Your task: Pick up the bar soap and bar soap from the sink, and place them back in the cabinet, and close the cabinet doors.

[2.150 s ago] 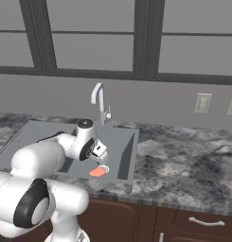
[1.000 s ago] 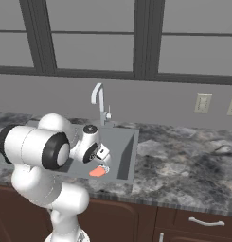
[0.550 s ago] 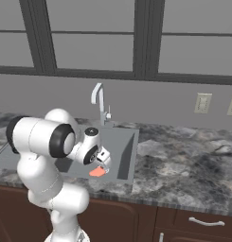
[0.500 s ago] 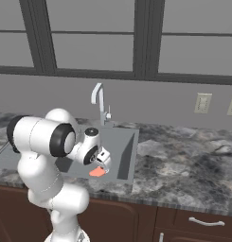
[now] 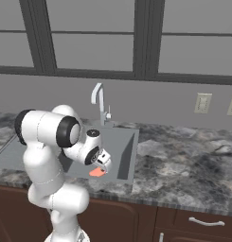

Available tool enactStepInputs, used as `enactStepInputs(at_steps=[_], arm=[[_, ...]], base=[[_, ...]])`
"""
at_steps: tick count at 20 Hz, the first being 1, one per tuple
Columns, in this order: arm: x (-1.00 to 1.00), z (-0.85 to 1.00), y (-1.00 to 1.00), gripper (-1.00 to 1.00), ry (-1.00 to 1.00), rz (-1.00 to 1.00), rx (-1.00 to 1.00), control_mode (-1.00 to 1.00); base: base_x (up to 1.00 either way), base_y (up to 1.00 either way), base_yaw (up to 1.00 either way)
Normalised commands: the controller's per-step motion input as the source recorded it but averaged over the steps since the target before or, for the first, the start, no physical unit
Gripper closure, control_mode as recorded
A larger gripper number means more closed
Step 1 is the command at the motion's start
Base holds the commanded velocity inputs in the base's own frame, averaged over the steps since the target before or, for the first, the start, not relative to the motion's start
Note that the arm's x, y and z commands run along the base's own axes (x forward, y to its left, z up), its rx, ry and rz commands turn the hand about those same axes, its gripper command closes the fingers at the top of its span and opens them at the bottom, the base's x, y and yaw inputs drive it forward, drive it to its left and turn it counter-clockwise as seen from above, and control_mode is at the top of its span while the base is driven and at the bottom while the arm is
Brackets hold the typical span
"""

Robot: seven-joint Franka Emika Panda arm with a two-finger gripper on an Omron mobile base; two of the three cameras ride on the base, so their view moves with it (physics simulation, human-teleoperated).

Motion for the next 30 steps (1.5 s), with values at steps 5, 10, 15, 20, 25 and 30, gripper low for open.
enactStepInputs(at_steps=[5, 10, 15, 20, 25, 30], arm=[[0.15, -0.21, 0.0, -1.0, 0.02, 0.0, 0.0, -1.0], [0.12, -0.24, 0.0, -1.0, 0.0, 0.0, 0.0, -1.0], [0.09, -0.29, 0.0, -1.0, 0.0, 0.0, 0.0, -1.0], [0.09, -0.27, 0.0, -1.0, 0.0, 0.0, 0.0, -1.0], [0.09, -0.24, 0.0, -1.0, 0.0, 0.0, 0.0, -1.0], [0.06, -0.23, 0.0, -1.0, 0.0, 0.0, 0.0, -1.0]], base=[[0.0, 0.0, 0.0], [0.0, 0.0, 0.0], [0.0, 0.0, 0.0], [0.0, 0.0, 0.0], [0.0, 0.0, 0.0], [0.0, 0.0, 0.0]])
